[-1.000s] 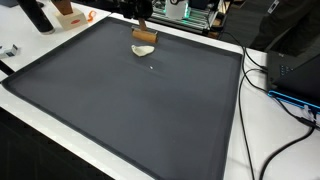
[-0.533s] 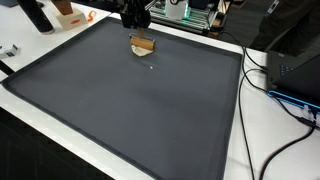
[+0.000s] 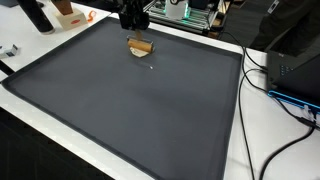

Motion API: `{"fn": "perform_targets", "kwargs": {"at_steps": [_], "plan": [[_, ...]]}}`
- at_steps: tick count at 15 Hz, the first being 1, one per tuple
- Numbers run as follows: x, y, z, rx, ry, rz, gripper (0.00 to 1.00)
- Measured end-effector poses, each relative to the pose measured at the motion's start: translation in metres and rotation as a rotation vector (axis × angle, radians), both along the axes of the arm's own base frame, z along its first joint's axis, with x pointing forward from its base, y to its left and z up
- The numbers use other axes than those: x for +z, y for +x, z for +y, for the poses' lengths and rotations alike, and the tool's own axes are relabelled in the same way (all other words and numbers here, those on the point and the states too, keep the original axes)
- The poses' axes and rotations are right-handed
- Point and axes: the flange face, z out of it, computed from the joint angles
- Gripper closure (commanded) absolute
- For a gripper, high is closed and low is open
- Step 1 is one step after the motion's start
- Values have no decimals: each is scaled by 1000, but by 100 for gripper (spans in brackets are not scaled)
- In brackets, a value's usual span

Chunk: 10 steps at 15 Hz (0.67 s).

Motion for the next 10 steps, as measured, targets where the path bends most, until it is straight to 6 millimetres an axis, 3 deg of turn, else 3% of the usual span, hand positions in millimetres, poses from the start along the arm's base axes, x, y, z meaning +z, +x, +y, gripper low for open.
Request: {"fn": "perform_targets", "kwargs": {"at_steps": [10], "plan": [[2, 2, 2, 10, 0, -80, 79]]}}
